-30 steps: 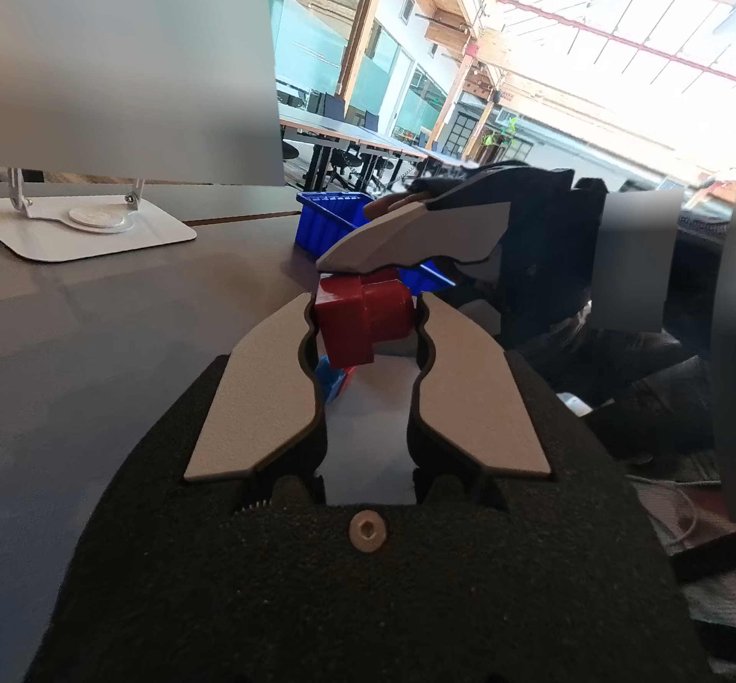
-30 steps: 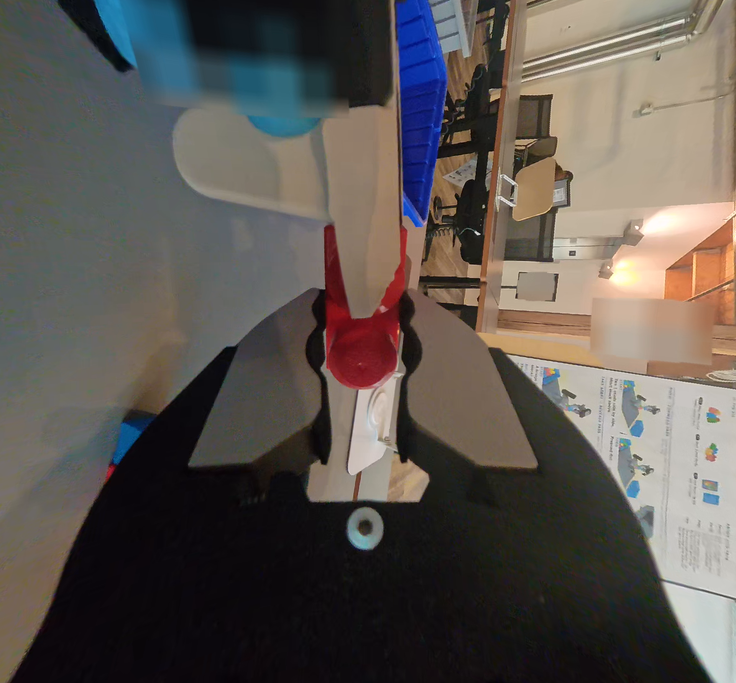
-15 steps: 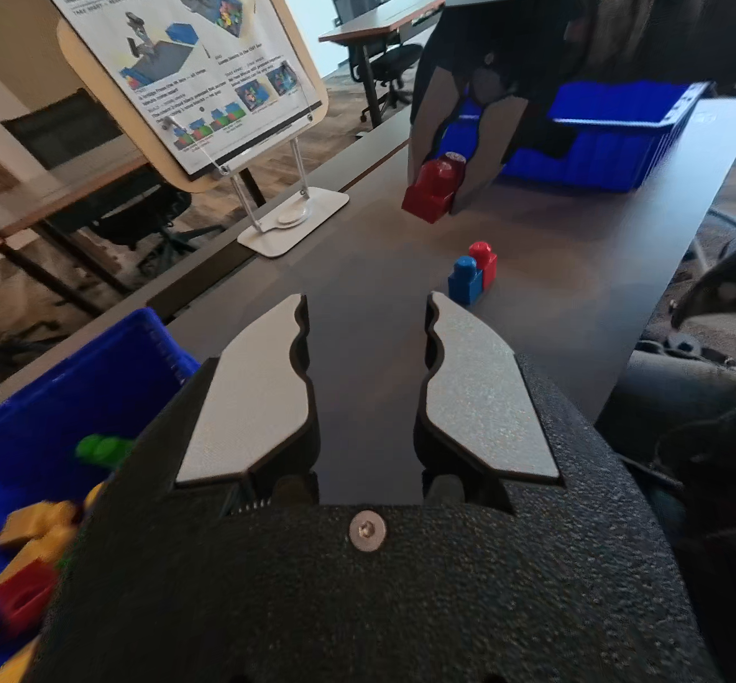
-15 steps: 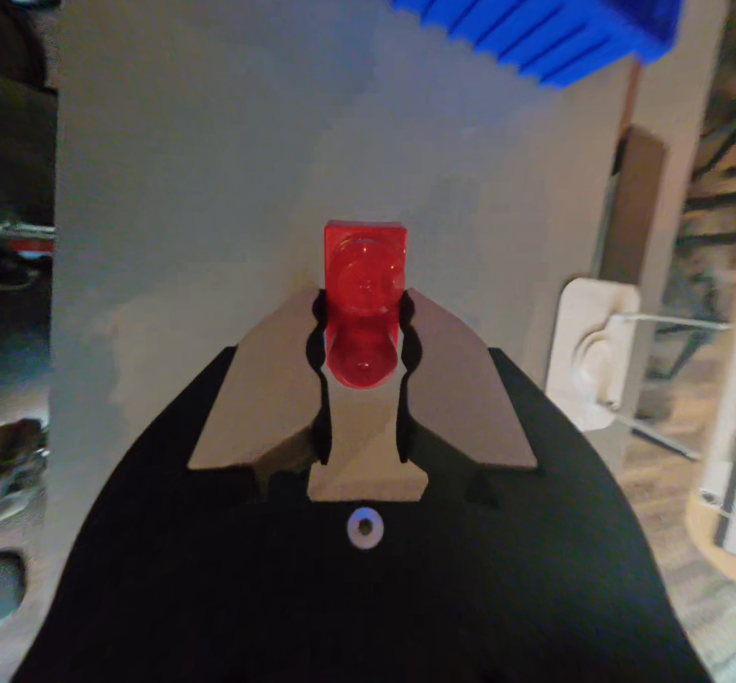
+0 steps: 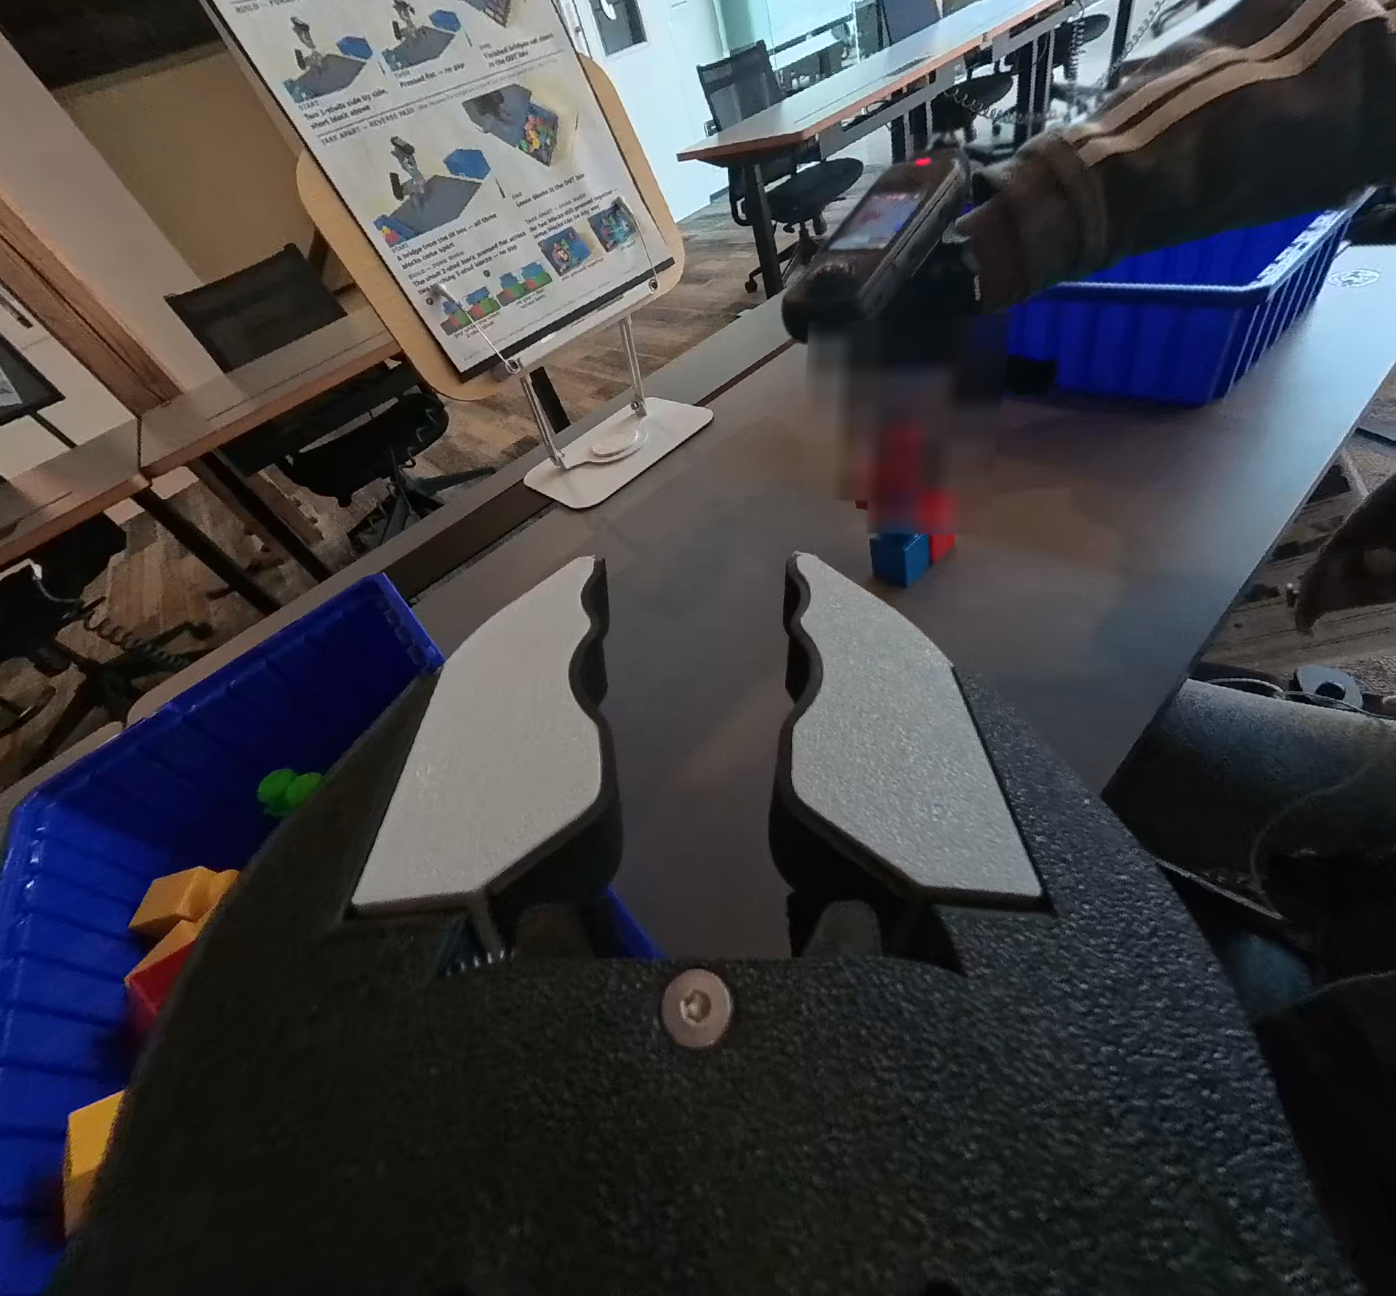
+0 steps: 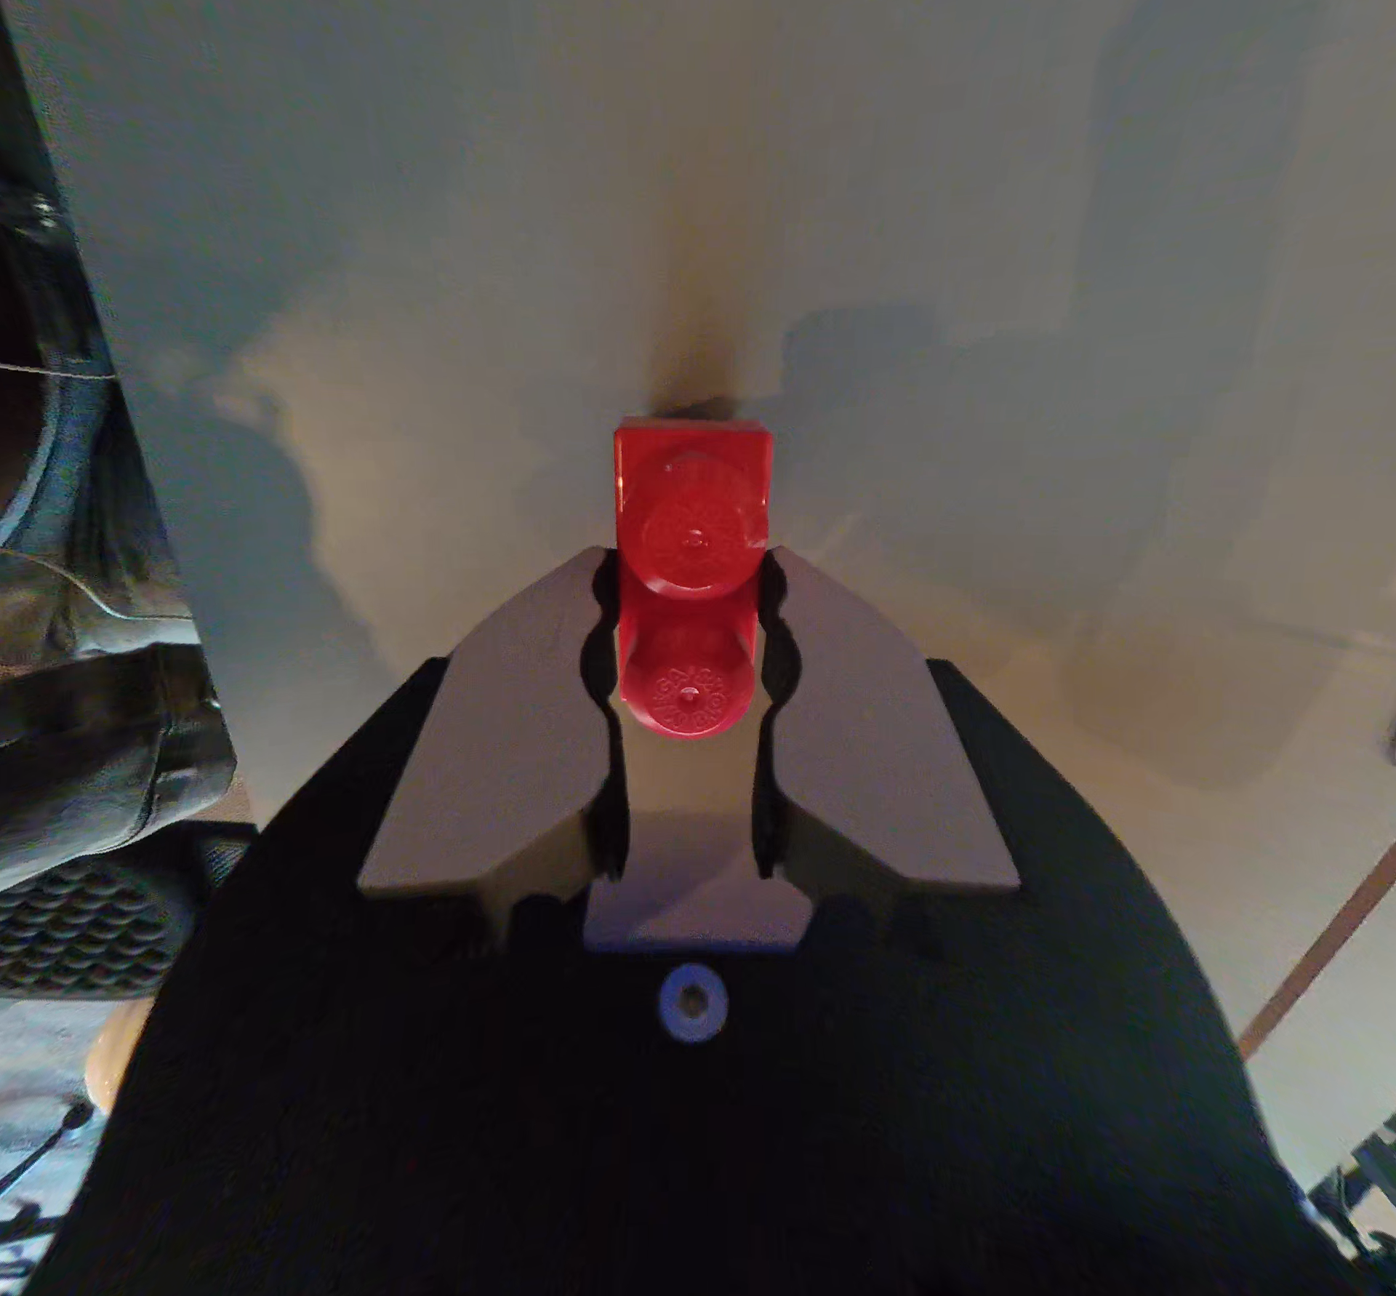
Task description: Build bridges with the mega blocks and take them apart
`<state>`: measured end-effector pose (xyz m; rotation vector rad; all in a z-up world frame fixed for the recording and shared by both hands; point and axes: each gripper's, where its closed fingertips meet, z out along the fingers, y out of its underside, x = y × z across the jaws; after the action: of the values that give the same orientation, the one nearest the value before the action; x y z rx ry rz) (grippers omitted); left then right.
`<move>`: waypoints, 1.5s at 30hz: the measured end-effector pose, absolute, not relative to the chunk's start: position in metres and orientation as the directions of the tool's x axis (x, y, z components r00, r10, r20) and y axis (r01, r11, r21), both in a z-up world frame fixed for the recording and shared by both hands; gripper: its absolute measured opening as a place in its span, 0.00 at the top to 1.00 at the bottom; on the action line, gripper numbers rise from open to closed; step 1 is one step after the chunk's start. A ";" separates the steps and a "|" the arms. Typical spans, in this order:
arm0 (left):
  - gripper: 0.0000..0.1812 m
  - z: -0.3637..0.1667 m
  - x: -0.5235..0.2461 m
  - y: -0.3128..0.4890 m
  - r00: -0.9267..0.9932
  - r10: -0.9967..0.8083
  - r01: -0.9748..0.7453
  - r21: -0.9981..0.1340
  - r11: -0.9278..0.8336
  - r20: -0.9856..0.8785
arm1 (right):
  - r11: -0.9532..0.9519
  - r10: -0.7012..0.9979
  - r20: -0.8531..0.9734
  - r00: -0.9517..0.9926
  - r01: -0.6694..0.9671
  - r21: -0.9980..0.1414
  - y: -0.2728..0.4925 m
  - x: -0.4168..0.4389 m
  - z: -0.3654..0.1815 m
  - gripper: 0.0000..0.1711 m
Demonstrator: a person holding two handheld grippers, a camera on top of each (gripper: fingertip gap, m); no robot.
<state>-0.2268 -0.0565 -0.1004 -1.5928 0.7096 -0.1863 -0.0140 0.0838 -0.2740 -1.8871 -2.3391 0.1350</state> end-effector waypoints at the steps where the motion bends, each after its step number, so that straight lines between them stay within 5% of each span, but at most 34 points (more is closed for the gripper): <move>1: 0.76 -0.100 -0.226 -0.057 0.792 -0.542 -0.327 -0.945 0.015 -0.283 | 0.207 0.978 0.048 -0.202 0.967 -0.149 0.085 -0.013 -0.277 0.80; 21: 0.76 -0.109 -0.226 -0.050 0.779 -0.564 -0.332 -0.943 0.003 -0.276 | 0.138 0.990 -0.025 -0.141 0.986 -0.096 0.087 -0.001 -0.308 0.80; 36: 0.75 -0.124 -0.212 -0.040 0.730 -0.632 -0.347 -0.938 -0.015 -0.260 | 0.171 0.985 -0.008 -0.170 0.984 0.049 0.088 0.002 -0.315 0.80; 45: 0.75 -0.127 -0.213 -0.041 0.717 -0.641 -0.366 -0.930 -0.011 -0.275 | 0.149 0.987 -0.070 -0.147 0.989 0.022 0.086 0.001 -0.318 0.79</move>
<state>-0.2131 -0.0414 -0.1269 -1.6243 0.8298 -0.2623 0.0011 0.0860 -0.3184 -2.0947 -2.4314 0.0465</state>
